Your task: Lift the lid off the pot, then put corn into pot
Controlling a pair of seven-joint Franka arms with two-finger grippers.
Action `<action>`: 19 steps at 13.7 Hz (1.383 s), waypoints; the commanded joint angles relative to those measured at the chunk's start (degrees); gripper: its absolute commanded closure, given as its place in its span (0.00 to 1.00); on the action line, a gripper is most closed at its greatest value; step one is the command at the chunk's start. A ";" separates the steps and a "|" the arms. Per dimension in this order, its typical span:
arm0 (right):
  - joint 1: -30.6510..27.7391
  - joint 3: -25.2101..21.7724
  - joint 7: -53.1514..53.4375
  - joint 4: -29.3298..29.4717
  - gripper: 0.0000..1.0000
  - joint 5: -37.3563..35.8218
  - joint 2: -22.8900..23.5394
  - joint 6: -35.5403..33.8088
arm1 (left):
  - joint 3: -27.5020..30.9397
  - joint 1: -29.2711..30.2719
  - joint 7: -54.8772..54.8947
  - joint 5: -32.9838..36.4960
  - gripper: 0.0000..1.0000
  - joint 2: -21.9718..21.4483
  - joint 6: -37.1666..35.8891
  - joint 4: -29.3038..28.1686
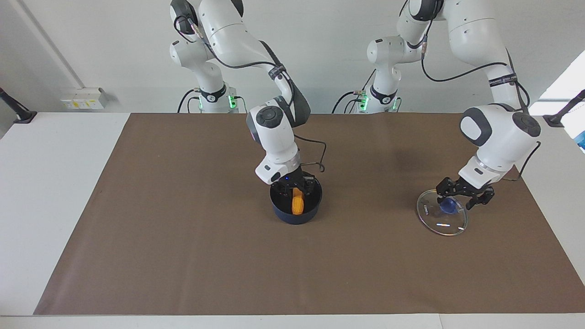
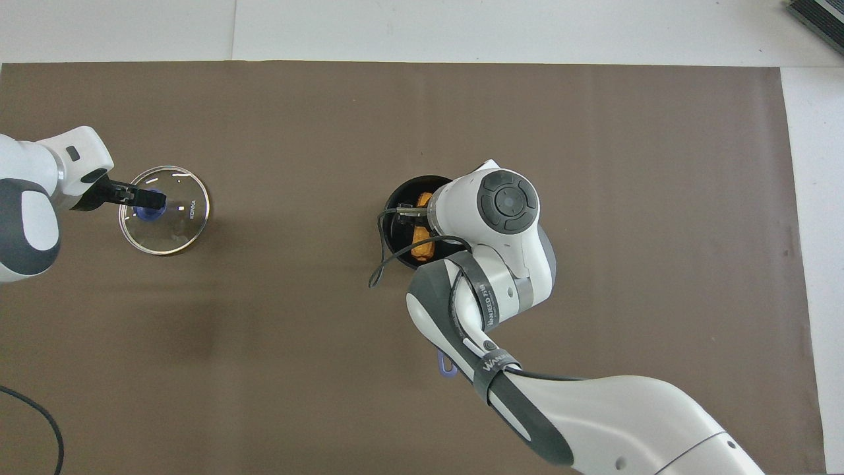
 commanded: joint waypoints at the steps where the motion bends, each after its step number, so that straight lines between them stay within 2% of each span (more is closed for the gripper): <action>1: -1.00 0.12 -1.54 -0.09 0.00 1.75 -1.34 0.47 | 0.28 -0.24 -0.85 2.21 0.00 -4.93 -4.55 0.09; 3: -2.49 0.12 -1.63 -0.09 0.00 1.66 -4.23 -0.50 | 0.28 -0.42 -2.07 3.86 0.00 -8.01 -8.50 1.32; 4: -3.37 0.03 -2.07 -0.09 0.00 1.66 -6.16 -1.64 | -0.42 -0.42 -3.73 7.01 0.00 -9.94 -10.52 1.93; 6: -6.09 -0.05 -2.60 -0.09 0.00 1.48 -10.11 -6.19 | -0.43 -2.95 -7.60 8.71 0.00 -11.62 -16.66 5.60; 10: -12.68 -0.49 -7.94 -0.09 0.00 0.43 -17.50 -19.36 | -0.51 -4.46 -8.58 11.18 0.00 -11.18 -32.84 20.45; 13: -18.65 -0.58 -13.39 -0.09 0.00 -0.88 -21.46 -27.29 | -0.69 -4.46 -8.58 10.30 0.00 -11.54 -40.84 25.64; 16: -23.14 -0.49 -16.30 0.18 0.00 -6.67 -24.80 -32.48 | -0.95 -4.46 -8.58 8.38 0.00 -11.27 -46.65 30.31; 19: -25.08 -0.67 -18.94 1.22 0.00 -8.18 -27.71 -37.23 | -1.21 -4.46 -9.02 7.40 0.00 -13.19 -50.09 30.68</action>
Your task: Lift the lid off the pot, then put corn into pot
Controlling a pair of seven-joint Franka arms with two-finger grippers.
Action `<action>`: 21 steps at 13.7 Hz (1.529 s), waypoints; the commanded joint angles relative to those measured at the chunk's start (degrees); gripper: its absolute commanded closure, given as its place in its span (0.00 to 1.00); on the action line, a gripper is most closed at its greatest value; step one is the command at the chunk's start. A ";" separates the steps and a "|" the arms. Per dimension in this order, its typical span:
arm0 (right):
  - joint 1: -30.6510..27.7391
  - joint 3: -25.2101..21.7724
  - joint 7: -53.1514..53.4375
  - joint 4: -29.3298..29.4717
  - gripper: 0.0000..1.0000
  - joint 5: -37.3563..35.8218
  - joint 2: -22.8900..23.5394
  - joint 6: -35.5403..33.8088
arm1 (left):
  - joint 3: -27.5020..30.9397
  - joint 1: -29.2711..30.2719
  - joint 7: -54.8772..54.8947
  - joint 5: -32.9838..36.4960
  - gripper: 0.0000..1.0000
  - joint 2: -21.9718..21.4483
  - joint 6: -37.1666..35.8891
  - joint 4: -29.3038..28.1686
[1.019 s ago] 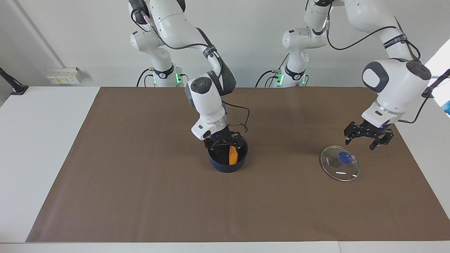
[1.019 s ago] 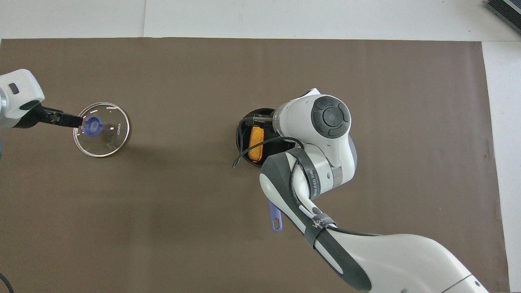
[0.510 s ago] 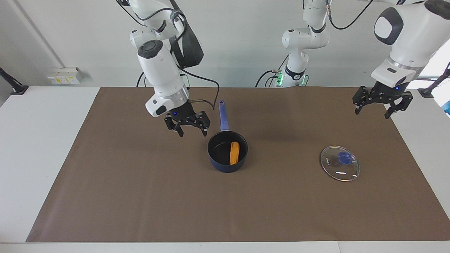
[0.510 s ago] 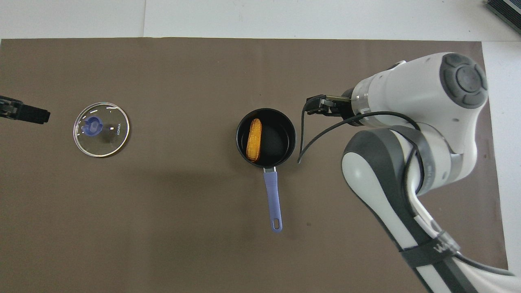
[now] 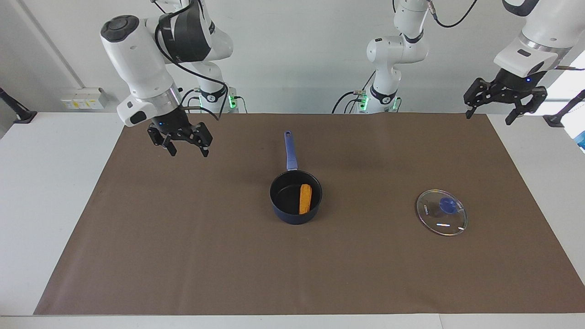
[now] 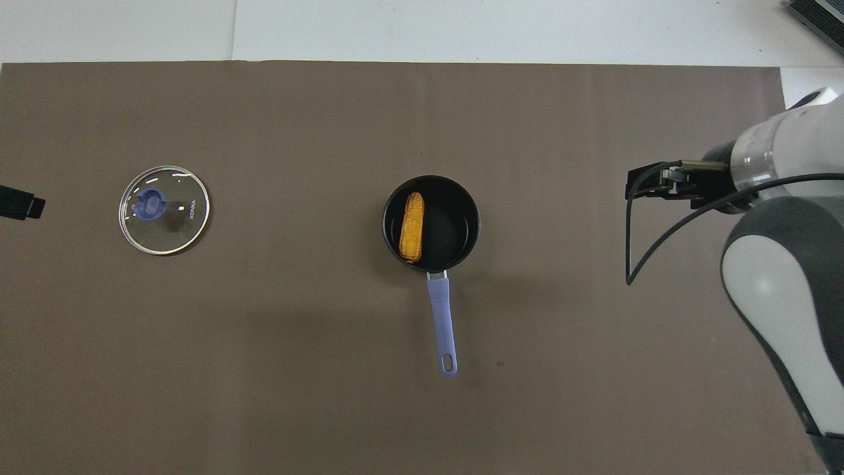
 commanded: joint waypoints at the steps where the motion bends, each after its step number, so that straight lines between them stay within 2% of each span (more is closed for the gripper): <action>1: -2.57 0.58 -4.14 1.58 0.00 -1.72 -2.32 -4.36 | -0.34 -0.70 -2.68 -0.74 0.00 -1.91 -2.75 1.48; 5: -6.88 0.32 -10.82 8.01 0.00 -1.81 -2.23 -10.78 | -2.02 -0.70 -6.91 -0.21 0.00 -1.83 -5.12 1.56; 8: -7.24 -0.12 -13.29 11.79 0.00 -3.56 -2.32 -15.35 | -2.02 -0.70 -6.91 -0.48 0.00 -2.09 -5.13 1.48; 11: -7.33 -0.12 -16.02 9.87 0.00 -3.75 -4.60 -15.54 | -2.11 -0.70 -7.00 -0.65 0.00 -3.05 -5.13 1.30; 16: -7.24 -0.04 -15.59 9.95 0.00 -3.30 -4.52 -14.84 | -1.84 -0.52 -10.34 -0.65 0.00 -4.47 -4.07 -0.28; 21: -7.24 0.05 -16.20 10.74 0.00 -5.41 -4.78 -20.09 | -1.84 0.00 -10.34 -0.65 0.00 -4.55 -4.51 -0.46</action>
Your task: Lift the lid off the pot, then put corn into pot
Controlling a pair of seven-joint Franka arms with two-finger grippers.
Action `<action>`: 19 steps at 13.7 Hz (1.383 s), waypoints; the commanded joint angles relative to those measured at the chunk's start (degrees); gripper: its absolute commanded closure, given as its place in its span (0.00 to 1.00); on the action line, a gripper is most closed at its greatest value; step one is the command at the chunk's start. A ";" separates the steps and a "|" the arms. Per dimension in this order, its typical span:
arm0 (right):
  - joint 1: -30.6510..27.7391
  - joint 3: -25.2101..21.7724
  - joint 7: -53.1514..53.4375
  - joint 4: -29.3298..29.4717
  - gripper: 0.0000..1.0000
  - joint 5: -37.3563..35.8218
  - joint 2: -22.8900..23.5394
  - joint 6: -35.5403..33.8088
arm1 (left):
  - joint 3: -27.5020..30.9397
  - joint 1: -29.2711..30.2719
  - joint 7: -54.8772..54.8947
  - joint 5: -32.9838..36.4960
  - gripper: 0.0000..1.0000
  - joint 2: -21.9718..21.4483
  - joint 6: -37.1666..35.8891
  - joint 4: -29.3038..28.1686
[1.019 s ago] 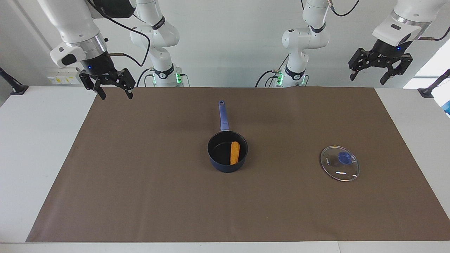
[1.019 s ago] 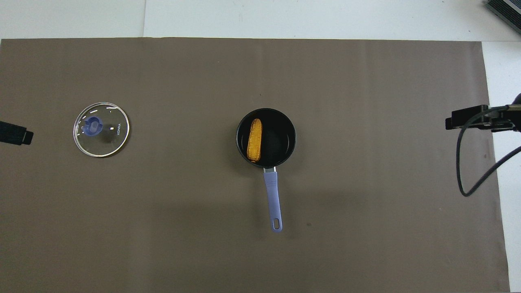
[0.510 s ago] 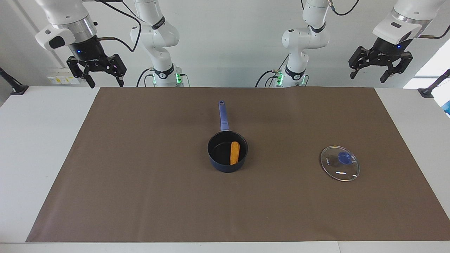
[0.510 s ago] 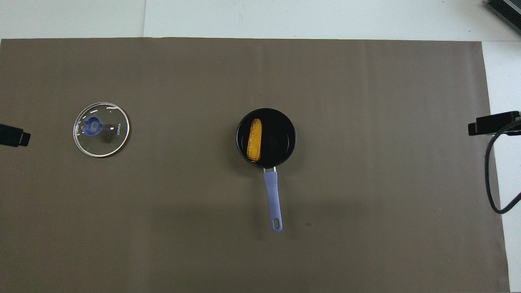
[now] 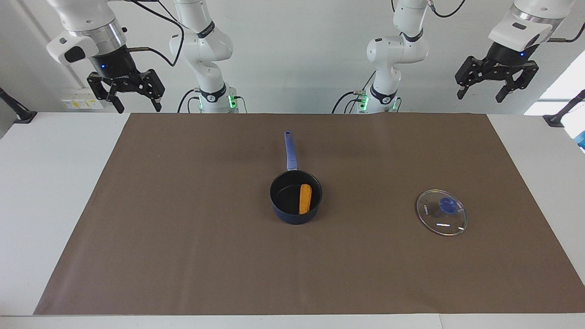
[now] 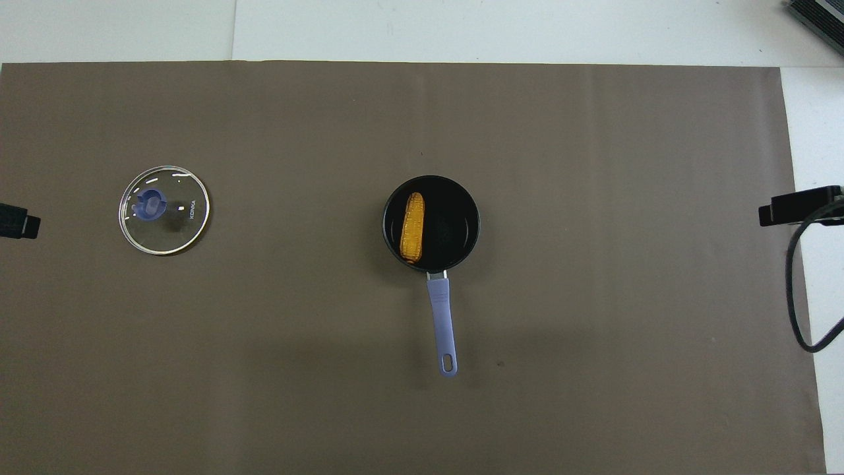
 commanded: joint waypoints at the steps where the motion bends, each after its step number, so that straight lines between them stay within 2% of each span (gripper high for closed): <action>1: -0.40 0.45 -2.10 0.09 0.00 -2.08 -0.88 -3.72 | 0.35 -0.02 -0.61 -0.54 0.00 -1.11 -0.15 -1.05; 19: -0.66 0.10 -1.57 -0.18 0.00 -1.72 -1.58 -3.20 | 0.35 -0.11 -0.78 -0.54 0.00 -1.19 -0.77 -1.22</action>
